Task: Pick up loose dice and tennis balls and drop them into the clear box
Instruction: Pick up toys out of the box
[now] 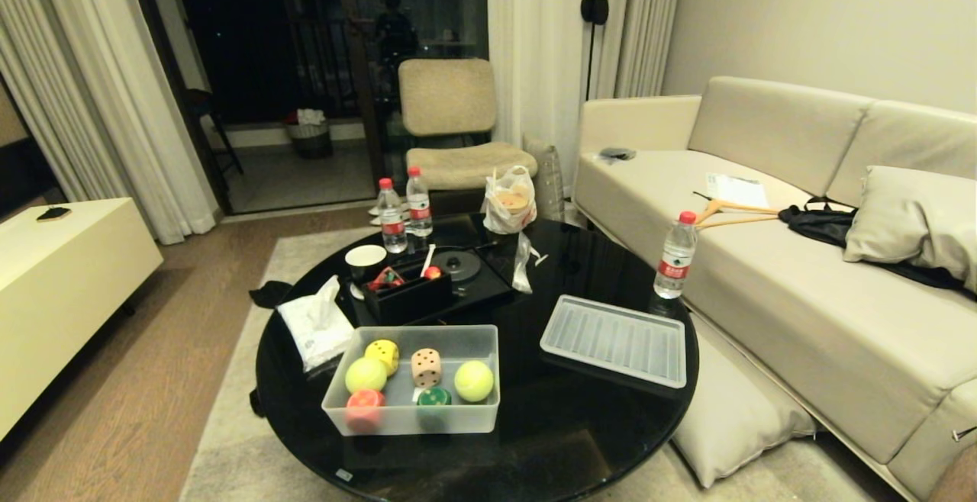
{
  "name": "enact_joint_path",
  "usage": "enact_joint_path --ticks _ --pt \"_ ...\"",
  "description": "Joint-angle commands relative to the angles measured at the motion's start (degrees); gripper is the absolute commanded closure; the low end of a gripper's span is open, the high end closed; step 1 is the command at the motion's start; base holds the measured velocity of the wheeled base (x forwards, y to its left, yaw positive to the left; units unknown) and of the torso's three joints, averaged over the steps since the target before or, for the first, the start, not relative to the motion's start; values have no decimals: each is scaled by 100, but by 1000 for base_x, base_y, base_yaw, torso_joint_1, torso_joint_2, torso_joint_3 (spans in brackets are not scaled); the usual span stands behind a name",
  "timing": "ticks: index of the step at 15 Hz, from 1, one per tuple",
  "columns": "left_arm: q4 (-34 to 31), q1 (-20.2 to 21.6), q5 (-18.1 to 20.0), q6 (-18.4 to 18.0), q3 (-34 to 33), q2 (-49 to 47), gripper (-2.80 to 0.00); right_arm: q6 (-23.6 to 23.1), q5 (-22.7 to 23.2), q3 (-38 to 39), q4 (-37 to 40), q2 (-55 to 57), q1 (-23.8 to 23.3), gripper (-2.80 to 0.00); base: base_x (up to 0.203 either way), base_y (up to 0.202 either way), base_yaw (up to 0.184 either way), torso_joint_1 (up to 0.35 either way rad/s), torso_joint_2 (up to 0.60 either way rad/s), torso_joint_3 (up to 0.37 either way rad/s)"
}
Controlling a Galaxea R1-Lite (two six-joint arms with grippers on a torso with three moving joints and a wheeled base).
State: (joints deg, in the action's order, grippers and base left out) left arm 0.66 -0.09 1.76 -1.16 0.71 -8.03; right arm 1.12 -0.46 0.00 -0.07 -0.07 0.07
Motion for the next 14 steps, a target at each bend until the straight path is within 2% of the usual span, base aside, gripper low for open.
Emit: enact_joint_path --ticks 1,3,5,7,11,14 --pt "-8 26 0 -73 0 577 0 2 -5 0 -1 7 10 0 0 0 0 0 0 0" --pt "-114 19 6 -537 -68 819 0 11 1 1 -1 7 1 0 0 0 0 0 0 0" --pt "-129 17 27 -584 -79 803 0 17 -6 1 2 7 1 0 0 0 0 0 0 0" --pt "-119 17 9 -508 -79 803 0 20 -6 9 6 7 4 0 0 0 0 0 0 0" --pt "-75 17 -166 168 -79 803 0 20 -6 9 7 7 1 0 0 0 0 0 0 0" --pt "-75 17 -176 177 -79 803 0 20 -6 8 7 7 1 0 0 0 0 0 0 0"
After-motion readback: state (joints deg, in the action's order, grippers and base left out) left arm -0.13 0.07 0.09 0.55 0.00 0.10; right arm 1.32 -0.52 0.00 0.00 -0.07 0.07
